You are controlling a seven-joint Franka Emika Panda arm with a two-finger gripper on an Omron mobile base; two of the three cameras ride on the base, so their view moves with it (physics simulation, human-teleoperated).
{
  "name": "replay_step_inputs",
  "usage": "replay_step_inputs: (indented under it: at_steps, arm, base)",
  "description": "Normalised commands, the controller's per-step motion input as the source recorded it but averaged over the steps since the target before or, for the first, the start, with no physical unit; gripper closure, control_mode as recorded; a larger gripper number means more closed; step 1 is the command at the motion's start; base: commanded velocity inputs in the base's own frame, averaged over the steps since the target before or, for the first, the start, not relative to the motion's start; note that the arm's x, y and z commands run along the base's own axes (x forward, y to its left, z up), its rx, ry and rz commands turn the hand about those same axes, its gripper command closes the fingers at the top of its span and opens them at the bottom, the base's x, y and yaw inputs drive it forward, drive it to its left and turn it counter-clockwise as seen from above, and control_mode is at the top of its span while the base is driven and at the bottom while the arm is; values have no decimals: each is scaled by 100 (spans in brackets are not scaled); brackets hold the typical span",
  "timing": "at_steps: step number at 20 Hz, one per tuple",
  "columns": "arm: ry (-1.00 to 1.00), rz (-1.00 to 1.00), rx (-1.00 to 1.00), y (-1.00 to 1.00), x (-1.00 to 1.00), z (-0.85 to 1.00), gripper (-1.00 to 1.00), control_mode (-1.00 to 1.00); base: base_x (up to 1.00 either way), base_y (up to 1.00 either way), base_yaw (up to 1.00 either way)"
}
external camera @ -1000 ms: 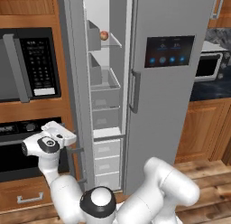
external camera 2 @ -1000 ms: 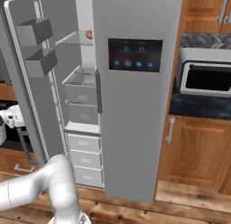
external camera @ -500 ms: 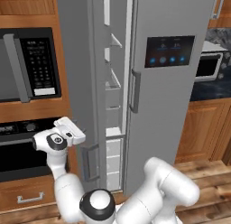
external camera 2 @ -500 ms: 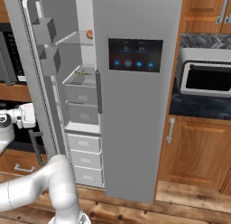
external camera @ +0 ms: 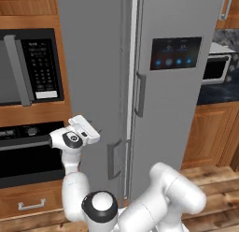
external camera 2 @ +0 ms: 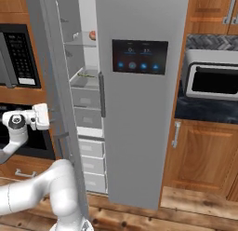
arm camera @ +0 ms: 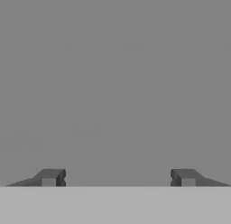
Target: There's a fish in the fridge that needs to be moved to the freezer for freezing. Pick up the fish from the fridge, place it on any shelf in the freezer, and close the fridge and freezer doors when done.
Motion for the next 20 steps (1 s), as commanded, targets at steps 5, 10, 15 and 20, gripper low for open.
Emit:
replay_step_inputs:
  at_steps: [5, 10, 15, 20]
  arm:
    - [-1, 0, 4, -47, 46, 0, -100, -100]
    - [0, 0, 4, -48, 50, 0, -100, -100]
    - [0, 1, 5, -46, 51, 0, -100, -100]
    - [0, 7, 6, -39, 56, 0, -100, -100]
  base:
    - [0, 0, 0]
    - [0, 0, 0]
    - [0, 0, 0]
    - [0, 0, 0]
